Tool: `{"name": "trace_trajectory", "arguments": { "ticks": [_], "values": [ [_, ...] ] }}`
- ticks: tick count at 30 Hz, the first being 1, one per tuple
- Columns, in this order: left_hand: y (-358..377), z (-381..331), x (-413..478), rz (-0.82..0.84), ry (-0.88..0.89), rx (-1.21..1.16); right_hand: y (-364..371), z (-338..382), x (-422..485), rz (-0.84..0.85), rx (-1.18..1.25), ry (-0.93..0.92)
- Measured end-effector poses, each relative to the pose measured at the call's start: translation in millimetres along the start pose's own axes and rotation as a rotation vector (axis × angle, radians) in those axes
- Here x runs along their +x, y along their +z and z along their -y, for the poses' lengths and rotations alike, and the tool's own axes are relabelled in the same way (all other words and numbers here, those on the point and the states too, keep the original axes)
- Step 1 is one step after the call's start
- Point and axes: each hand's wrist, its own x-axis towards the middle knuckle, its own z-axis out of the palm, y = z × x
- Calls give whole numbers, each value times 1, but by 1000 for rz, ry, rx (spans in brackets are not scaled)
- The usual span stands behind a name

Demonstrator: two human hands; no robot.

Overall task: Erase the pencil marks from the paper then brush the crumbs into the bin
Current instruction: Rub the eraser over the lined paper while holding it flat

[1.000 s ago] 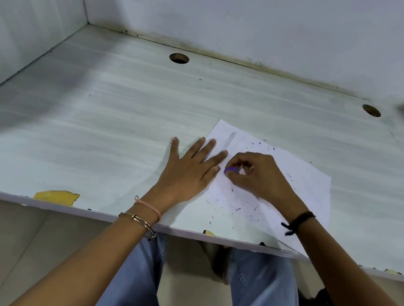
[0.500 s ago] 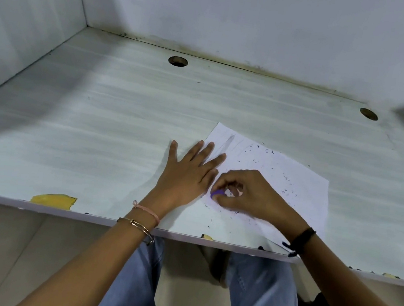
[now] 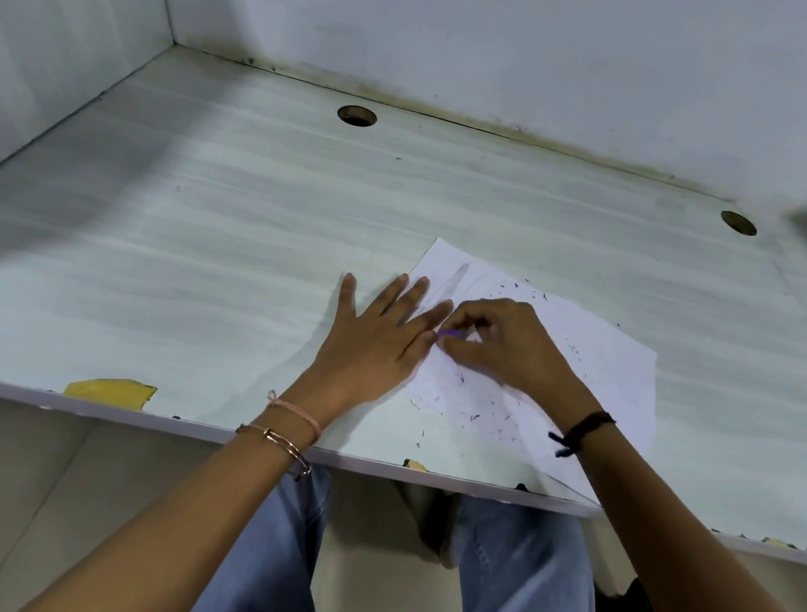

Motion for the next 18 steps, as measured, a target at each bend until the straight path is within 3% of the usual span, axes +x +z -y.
{"name": "trace_trajectory", "arguments": {
  "ticks": [6, 11, 13, 16, 18],
  "values": [
    [-2, -1, -1, 0, 8, 1, 6, 8, -21, 202, 26, 19],
    [-3, -1, -1, 8, -2, -35, 5, 1, -6, -51, -26, 10],
    [-3, -1, -1, 15, -5, -40, 12, 6, -18, 16, -40, -22],
    [-2, -1, -1, -5, -1, -23, 2, 9, -34, 243, 31, 7],
    [-2, -1, -1, 0, -1, -31, -10, 1, -27, 256, 6, 36]
  ]
}}
